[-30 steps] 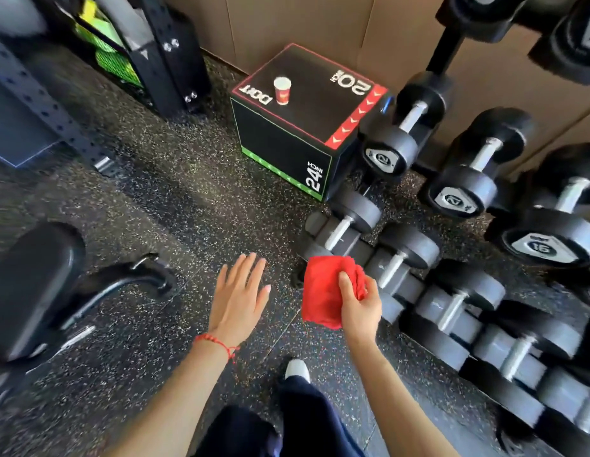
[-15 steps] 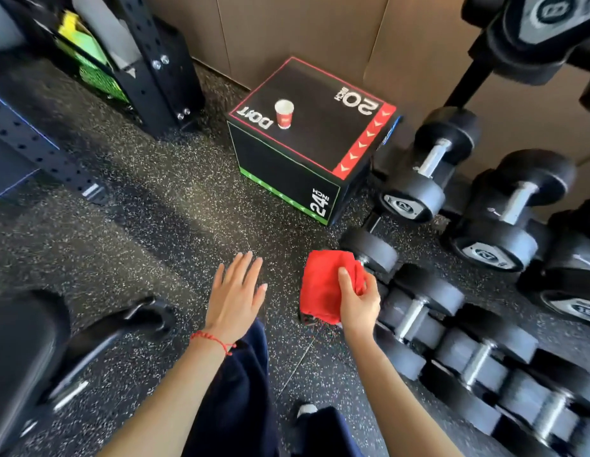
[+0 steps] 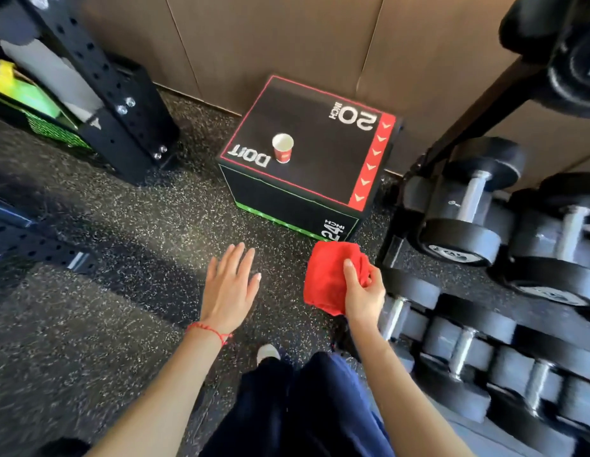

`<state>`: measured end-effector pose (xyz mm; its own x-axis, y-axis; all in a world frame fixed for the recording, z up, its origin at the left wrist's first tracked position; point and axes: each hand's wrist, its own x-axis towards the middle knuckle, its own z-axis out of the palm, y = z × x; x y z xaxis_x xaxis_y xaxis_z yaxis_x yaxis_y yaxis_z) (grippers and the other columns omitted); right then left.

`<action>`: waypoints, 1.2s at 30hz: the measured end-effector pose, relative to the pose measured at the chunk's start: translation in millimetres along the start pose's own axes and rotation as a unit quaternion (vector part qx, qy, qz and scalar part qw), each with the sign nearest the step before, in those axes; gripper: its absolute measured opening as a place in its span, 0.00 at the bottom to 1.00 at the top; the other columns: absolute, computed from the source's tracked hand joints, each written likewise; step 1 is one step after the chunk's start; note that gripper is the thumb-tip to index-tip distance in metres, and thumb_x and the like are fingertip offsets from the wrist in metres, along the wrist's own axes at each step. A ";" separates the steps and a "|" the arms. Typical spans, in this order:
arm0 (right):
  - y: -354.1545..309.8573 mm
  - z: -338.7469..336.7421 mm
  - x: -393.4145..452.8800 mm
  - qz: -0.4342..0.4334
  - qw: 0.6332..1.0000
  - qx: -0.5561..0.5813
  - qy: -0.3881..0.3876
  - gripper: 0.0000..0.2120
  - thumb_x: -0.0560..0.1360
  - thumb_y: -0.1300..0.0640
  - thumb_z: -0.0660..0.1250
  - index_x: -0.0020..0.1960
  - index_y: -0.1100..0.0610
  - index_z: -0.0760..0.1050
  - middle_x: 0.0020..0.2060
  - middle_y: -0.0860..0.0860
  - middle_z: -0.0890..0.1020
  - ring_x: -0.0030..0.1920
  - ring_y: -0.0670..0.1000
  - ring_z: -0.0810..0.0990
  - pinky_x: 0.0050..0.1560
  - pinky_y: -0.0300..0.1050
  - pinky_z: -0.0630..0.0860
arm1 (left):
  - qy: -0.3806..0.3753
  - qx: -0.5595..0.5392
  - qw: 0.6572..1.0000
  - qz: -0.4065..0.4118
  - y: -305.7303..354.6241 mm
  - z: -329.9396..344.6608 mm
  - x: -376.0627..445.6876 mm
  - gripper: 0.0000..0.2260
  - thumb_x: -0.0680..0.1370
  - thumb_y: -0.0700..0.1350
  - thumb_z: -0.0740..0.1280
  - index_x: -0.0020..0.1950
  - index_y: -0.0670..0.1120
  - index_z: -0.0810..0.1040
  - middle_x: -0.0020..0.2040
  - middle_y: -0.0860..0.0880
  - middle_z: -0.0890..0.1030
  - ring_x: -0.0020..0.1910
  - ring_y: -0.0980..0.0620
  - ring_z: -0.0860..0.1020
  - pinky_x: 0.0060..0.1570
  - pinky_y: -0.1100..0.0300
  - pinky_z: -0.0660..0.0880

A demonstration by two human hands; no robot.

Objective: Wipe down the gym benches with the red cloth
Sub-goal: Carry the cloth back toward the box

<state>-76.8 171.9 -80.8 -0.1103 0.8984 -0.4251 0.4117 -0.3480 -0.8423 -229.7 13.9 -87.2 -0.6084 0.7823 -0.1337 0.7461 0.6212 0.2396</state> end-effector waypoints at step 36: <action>-53.4 156.9 351.2 0.100 0.994 -0.004 0.047 0.09 0.71 0.48 0.69 0.48 0.49 0.74 0.40 0.45 0.80 0.45 0.49 0.79 0.51 0.46 0.75 | -0.134 0.006 0.982 0.136 6.7 78.0 405.9 0.23 0.79 0.52 0.51 0.64 0.39 0.74 0.65 0.39 0.74 0.65 0.39 0.72 0.60 0.39 0.69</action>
<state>-279.5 464.0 -237.1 0.0598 0.8332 -0.5497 0.4243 -0.5197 -0.7415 -450.6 339.2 -214.9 -0.2938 0.9024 -0.3152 0.8751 0.3866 0.2910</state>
